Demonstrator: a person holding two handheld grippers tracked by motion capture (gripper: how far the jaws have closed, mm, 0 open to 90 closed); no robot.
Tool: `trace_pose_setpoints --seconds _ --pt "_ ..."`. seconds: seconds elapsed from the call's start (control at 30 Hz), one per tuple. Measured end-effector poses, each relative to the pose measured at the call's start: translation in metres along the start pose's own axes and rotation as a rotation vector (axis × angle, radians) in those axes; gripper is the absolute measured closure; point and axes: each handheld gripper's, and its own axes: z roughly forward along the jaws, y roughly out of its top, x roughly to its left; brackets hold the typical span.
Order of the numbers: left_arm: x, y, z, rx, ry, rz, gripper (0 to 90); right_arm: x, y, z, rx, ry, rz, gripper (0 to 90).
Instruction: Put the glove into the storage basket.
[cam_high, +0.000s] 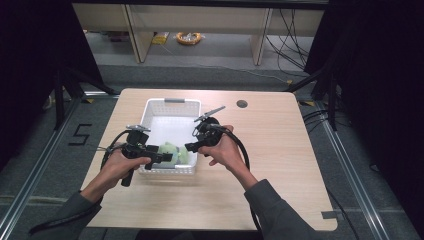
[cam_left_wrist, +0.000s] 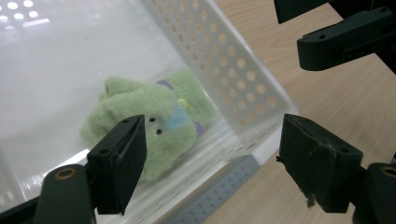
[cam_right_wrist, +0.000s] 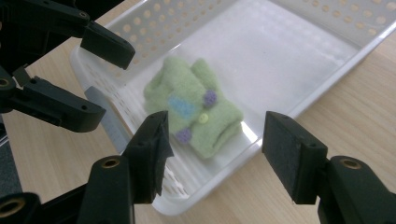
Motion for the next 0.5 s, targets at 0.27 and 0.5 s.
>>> trace_pose_setpoints --seconds 0.27,0.5 --pt "-0.019 -0.002 -0.005 -0.031 -0.032 0.034 23.1 -0.005 -0.014 -0.019 -0.058 0.030 0.005 41.9" --pt "-0.033 -0.008 -0.005 -0.041 -0.056 0.068 22.9 -0.010 -0.027 -0.032 -0.071 0.053 0.022 41.1"
